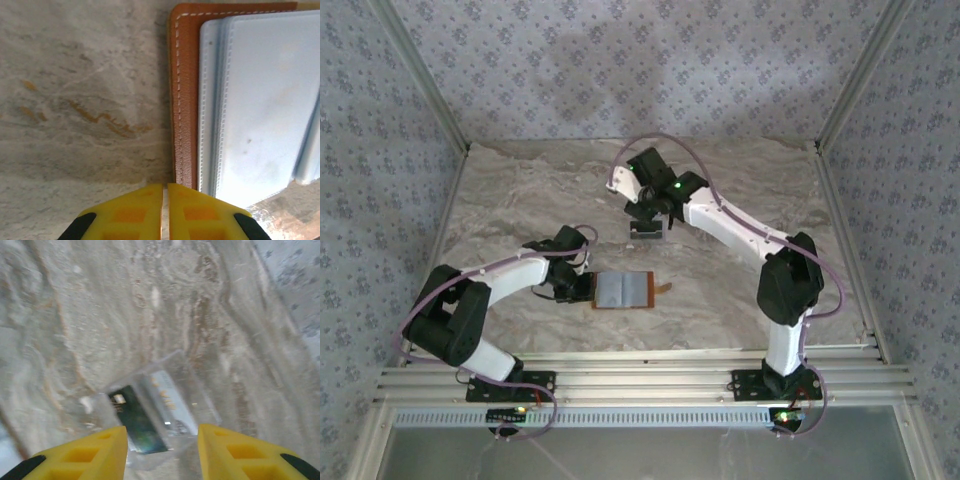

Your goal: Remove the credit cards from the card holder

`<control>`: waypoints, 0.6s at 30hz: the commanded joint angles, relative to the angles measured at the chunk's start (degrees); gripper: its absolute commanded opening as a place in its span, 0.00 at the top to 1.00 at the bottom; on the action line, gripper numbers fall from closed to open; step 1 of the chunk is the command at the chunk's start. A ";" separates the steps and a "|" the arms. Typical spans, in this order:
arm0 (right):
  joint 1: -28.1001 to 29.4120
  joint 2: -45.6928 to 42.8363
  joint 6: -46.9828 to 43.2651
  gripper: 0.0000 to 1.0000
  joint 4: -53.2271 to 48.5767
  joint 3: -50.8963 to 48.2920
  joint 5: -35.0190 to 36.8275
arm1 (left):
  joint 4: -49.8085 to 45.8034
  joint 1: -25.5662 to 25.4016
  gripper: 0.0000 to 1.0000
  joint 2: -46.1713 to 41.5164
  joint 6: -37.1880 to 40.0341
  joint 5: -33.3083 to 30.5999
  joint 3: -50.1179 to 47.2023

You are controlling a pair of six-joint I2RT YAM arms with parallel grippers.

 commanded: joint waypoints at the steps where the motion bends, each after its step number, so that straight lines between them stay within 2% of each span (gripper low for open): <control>1: 1.52 -2.70 14.73 0.59 0.53 -3.43 -1.72 | 0.81 -0.86 0.88 0.26 -0.09 2.47 0.43; 9: 4.80 -10.00 38.69 0.64 7.31 -16.29 -2.36 | -0.01 -0.15 0.87 -2.77 -1.52 -2.79 0.03; 14: 6.49 -10.41 54.09 0.71 9.24 -21.26 -5.09 | 1.82 4.56 0.85 -5.38 -2.30 -1.85 -0.73; 18: 7.72 -8.05 60.81 0.73 9.40 -21.93 -10.00 | 2.56 9.03 0.83 -7.55 -1.33 0.10 -1.57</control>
